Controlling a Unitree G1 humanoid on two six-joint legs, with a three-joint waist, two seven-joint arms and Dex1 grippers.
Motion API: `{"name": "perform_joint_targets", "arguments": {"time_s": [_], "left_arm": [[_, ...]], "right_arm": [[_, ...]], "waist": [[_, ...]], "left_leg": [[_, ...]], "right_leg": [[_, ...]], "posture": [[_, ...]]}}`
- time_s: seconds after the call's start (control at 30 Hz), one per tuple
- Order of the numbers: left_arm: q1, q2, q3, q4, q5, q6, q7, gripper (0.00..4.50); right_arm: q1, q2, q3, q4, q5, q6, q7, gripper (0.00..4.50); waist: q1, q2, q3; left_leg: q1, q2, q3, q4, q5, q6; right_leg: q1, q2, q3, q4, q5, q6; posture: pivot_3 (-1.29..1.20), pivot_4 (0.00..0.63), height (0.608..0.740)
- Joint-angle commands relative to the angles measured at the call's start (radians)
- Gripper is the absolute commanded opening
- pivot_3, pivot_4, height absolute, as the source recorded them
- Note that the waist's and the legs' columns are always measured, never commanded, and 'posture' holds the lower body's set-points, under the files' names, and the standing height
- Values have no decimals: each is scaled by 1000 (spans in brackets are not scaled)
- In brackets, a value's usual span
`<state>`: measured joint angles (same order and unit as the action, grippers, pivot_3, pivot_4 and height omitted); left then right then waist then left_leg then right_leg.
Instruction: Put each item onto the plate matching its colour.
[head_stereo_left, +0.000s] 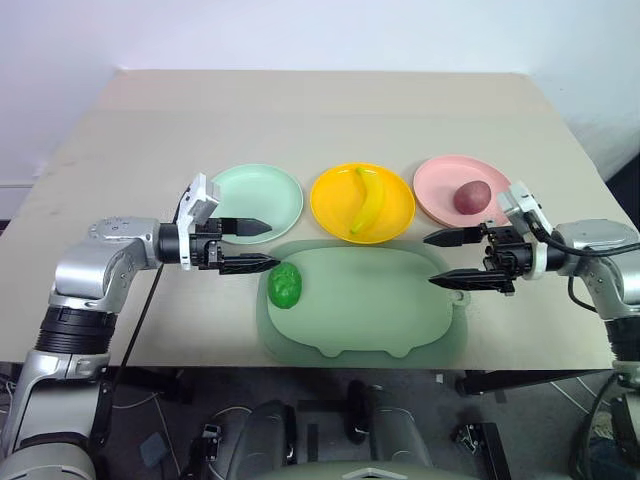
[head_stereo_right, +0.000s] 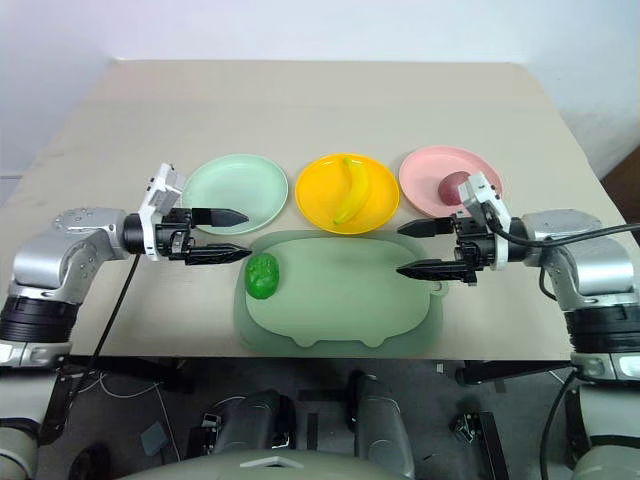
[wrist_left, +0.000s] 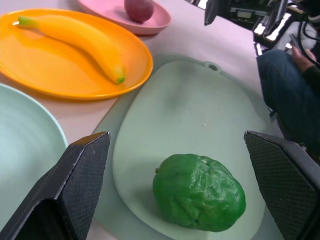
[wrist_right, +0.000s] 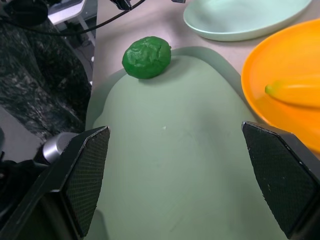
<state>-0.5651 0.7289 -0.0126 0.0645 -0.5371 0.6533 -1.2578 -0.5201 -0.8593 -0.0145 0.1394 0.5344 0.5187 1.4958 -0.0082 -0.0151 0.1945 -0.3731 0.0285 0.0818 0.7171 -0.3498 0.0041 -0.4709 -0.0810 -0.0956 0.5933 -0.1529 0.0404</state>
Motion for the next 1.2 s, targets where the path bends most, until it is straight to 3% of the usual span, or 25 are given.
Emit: {"name": "perform_joint_targets", "arguments": {"time_s": [0.03,0.2,0.27,0.47,0.6,0.73,0.87,0.97,1.2], "left_arm": [[-19,-3,41,-55,-29,45,55,4500],[28,-22,81,-261,-59,207,276,4500],[60,-51,142,-379,-53,296,446,4500],[163,-133,183,-621,-70,490,719,4500],[138,-264,254,-676,-130,636,864,4500],[119,-353,252,-706,-85,698,1002,4500],[79,-460,317,-705,-111,850,1071,4500],[71,-433,311,-737,-80,931,1099,4500],[80,-393,356,-723,-202,961,1118,4500]], "right_arm": [[-32,14,-16,-1,5,-14,-11,4431],[-21,38,-23,-13,2,-15,-41,4431],[-22,40,-30,-3,0,-20,-45,4431],[-52,63,-27,40,-5,-28,-62,4431],[-76,78,-7,64,-19,-46,-54,4431],[-94,100,1,68,-21,-52,-53,4431],[-102,118,15,94,-36,-72,-49,4431],[-120,132,18,124,-47,-86,-48,4431],[-130,155,32,156,-66,-117,-45,4431]], "waist": [[1,0,0],[1,0,0],[1,0,0],[1,0,0],[8,-1,0],[18,-1,0],[21,-1,0],[20,-1,0],[20,-1,0]], "left_leg": [[0,0,0,0,0,0],[0,0,0,0,1,-1],[0,0,0,0,2,-4],[1,0,-1,0,3,-5],[2,0,-2,1,3,-5],[2,-1,-2,1,3,-5],[2,-1,-2,1,3,-6],[3,-1,-2,1,3,-6],[3,-1,-2,1,4,-7]], "right_leg": [[0,0,0,0,0,0],[0,0,0,0,0,0],[0,0,0,1,0,0],[2,0,0,0,0,0],[3,0,0,0,0,0],[3,0,0,0,0,0],[4,0,0,0,0,0],[4,0,0,0,0,0],[4,0,0,0,0,0]], "posture": [[0,150,740],[0,150,740],[0,150,740],[0,150,740],[0,150,740],[0,150,740],[0,150,740],[0,150,740],[0,150,740]]}}
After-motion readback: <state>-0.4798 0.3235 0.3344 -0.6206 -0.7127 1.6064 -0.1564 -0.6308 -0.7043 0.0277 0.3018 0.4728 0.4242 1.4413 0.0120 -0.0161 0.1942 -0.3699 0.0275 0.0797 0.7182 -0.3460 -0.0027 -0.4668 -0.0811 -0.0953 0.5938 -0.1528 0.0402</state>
